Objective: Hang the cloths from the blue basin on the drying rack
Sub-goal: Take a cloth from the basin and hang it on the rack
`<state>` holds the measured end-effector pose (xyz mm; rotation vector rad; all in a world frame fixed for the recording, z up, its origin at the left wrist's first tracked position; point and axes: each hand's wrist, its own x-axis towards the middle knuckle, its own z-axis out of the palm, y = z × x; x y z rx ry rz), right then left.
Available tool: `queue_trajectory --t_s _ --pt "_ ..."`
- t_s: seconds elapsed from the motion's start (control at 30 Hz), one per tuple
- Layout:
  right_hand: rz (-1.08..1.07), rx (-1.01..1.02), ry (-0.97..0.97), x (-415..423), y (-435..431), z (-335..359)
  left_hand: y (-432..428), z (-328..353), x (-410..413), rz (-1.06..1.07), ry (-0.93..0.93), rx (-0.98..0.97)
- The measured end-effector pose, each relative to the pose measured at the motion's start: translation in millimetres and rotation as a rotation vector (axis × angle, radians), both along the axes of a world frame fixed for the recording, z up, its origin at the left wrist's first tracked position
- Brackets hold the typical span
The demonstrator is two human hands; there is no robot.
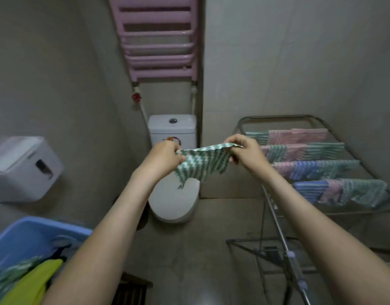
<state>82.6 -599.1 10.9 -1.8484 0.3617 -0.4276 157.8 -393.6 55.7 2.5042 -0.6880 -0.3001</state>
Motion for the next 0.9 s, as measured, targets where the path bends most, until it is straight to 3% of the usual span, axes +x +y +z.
queue_trajectory --t_s 0.3,0.57,0.77,0.9 --pt "-0.270 -0.093 -0.001 -119 -133 -6 -137 -9 -64 -0.230 0.066 -0.003" --pt "-0.437 -0.071 0.092 -204 -184 -41 -212 -40 -113 -0.533 0.289 0.060" --pt "-0.523 -0.247 0.313 -227 -196 -81 -247 -83 -116 -0.644 0.263 0.203" --pt "-0.542 -0.207 0.476 -219 -198 -106 -269 -116 -108 -0.654 0.190 0.281"
